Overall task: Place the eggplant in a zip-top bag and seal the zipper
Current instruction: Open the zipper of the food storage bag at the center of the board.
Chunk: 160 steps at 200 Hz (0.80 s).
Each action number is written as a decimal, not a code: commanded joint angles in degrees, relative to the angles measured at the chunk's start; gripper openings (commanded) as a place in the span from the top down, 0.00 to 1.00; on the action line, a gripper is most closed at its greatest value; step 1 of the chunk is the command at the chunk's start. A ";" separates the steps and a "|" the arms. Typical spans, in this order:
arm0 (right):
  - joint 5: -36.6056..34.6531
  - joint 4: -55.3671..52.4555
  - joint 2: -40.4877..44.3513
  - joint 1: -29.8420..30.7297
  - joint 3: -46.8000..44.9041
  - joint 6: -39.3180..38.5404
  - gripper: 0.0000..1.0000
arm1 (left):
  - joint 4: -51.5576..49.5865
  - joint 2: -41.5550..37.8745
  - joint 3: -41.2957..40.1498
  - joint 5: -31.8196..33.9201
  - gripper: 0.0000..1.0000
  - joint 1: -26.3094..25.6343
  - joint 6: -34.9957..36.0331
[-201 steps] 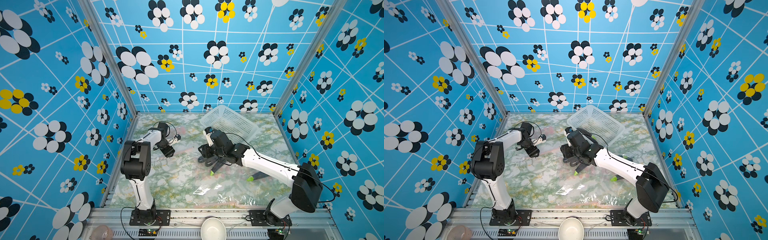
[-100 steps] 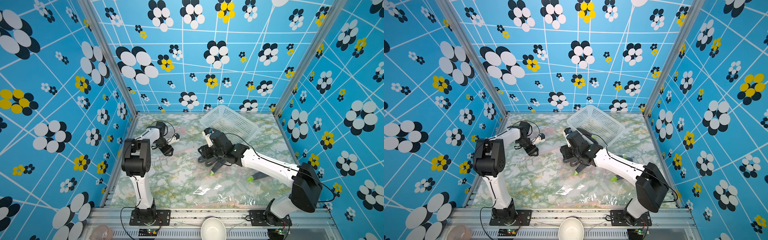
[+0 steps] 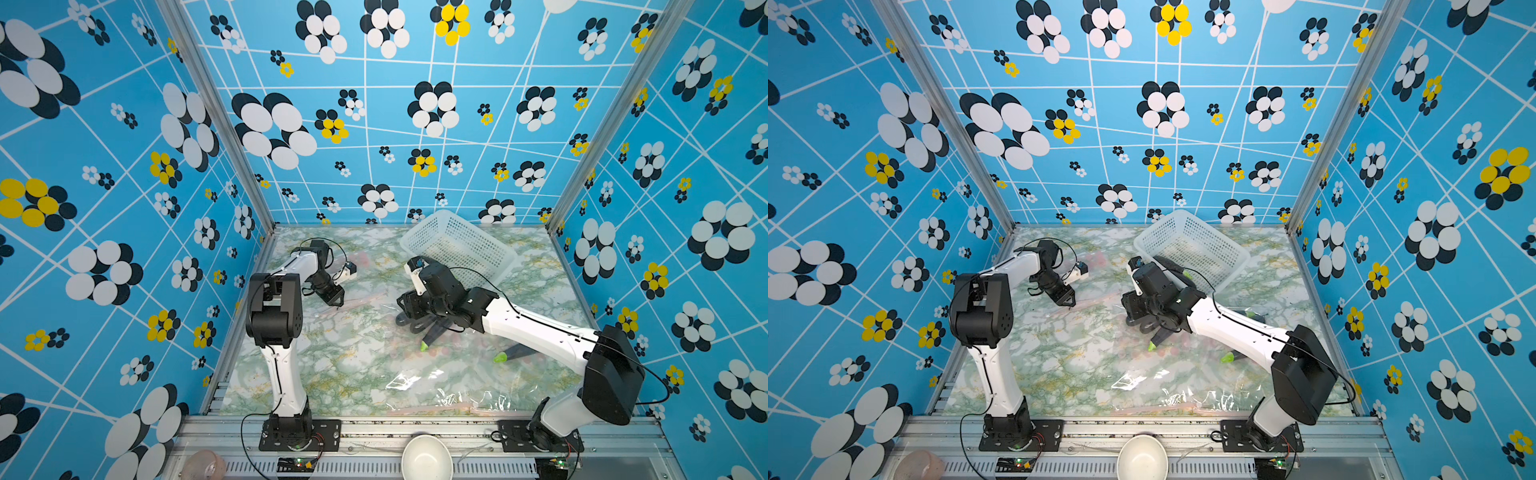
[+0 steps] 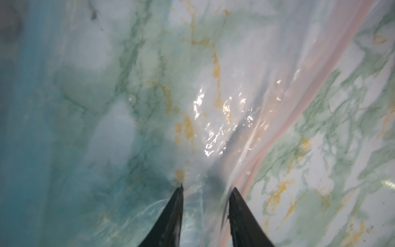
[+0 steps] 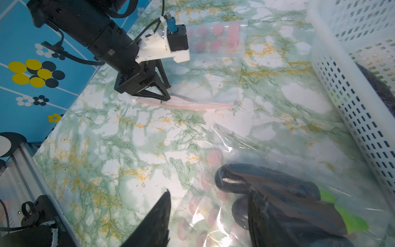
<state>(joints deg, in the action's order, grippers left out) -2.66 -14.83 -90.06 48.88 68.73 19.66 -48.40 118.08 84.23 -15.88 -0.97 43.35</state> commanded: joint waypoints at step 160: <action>-1.72 9.03 8.55 1.13 -6.71 4.88 0.45 | 4.52 -14.15 -9.60 -2.68 1.00 -1.14 -12.86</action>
<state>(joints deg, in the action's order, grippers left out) -3.55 -10.83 -83.53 49.50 64.31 20.69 -43.31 108.33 74.98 -15.97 -2.00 36.38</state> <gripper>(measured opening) 0.558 0.050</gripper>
